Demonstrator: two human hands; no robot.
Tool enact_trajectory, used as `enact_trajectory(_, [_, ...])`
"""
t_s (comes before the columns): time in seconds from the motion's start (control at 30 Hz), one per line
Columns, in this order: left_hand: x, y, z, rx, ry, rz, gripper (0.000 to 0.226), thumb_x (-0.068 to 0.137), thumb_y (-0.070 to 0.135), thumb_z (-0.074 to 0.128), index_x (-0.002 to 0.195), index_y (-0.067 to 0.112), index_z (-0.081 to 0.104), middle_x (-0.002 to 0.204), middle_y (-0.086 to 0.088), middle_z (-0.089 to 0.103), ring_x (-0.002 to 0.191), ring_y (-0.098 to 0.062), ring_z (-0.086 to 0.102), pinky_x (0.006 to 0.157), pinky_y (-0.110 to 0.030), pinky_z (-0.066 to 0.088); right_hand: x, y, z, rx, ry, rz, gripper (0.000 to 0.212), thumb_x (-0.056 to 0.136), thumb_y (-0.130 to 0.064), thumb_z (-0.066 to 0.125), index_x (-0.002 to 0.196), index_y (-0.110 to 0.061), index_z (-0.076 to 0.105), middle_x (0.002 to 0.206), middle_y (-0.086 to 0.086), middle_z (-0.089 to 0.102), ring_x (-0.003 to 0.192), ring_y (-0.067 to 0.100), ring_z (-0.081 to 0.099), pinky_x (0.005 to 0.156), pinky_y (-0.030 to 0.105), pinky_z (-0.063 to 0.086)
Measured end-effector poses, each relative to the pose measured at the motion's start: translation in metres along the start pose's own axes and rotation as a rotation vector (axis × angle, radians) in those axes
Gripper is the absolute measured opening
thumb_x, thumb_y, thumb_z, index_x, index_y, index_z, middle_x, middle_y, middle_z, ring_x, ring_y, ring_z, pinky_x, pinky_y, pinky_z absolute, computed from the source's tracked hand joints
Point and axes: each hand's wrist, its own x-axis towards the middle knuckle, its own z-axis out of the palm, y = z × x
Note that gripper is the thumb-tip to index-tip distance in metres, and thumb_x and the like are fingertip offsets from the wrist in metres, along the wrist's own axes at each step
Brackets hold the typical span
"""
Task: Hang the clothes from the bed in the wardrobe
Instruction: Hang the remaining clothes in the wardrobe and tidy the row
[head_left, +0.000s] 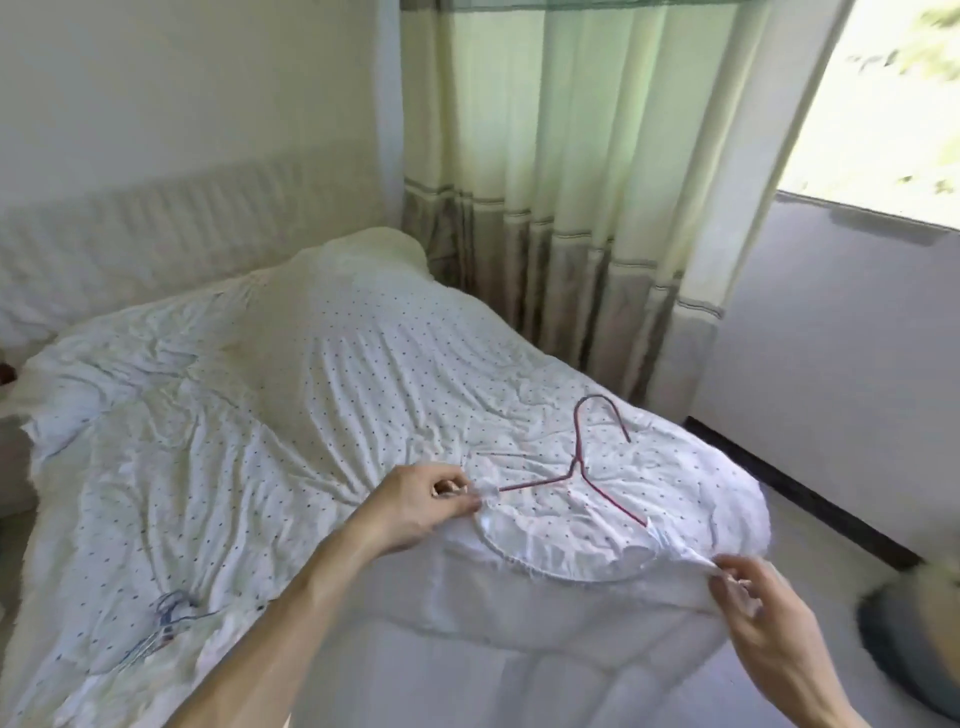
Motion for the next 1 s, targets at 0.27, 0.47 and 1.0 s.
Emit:
enact_trajectory(0.27, [0.053, 0.233, 0.12, -0.133, -0.415, 0.25, 0.018, 0.085, 0.042, 0.075, 0.088, 0.024, 0.075, 0.081, -0.001, 0.068, 0.073, -0.012, 0.059, 0.069, -0.026, 0.046, -0.07, 0.092, -0.2, -0.056, 0.509, 0.152, 0.028, 0.092, -0.01, 0.066, 0.105, -0.036, 0.066, 0.099, -0.008, 0.065, 0.09, -0.005, 0.059, 0.072, 0.002, 0.041])
enact_trajectory(0.47, [0.064, 0.35, 0.21, -0.192, -0.738, 0.445, 0.019, 0.076, 0.033, 0.076, 0.084, 0.016, 0.074, 0.072, 0.0, 0.058, 0.069, -0.011, 0.05, 0.059, -0.016, 0.038, -0.148, 0.12, -0.273, -0.086, 0.656, 0.267, 0.029, 0.087, -0.025, 0.075, 0.112, -0.038, 0.069, 0.108, -0.019, 0.067, 0.103, -0.008, 0.059, 0.083, 0.008, 0.041])
enact_trajectory(1.0, [0.052, 0.487, 0.349, 0.167, -1.456, 0.849, 0.039, 0.086, 0.047, 0.065, 0.122, 0.033, 0.068, 0.106, -0.011, 0.07, 0.101, -0.023, 0.066, 0.092, -0.04, 0.047, -0.255, 0.154, -0.303, -0.558, 1.121, 0.748, 0.035, 0.1, -0.045, 0.038, 0.112, -0.023, 0.064, 0.095, -0.002, 0.059, 0.094, 0.016, 0.054, 0.08, 0.031, 0.044])
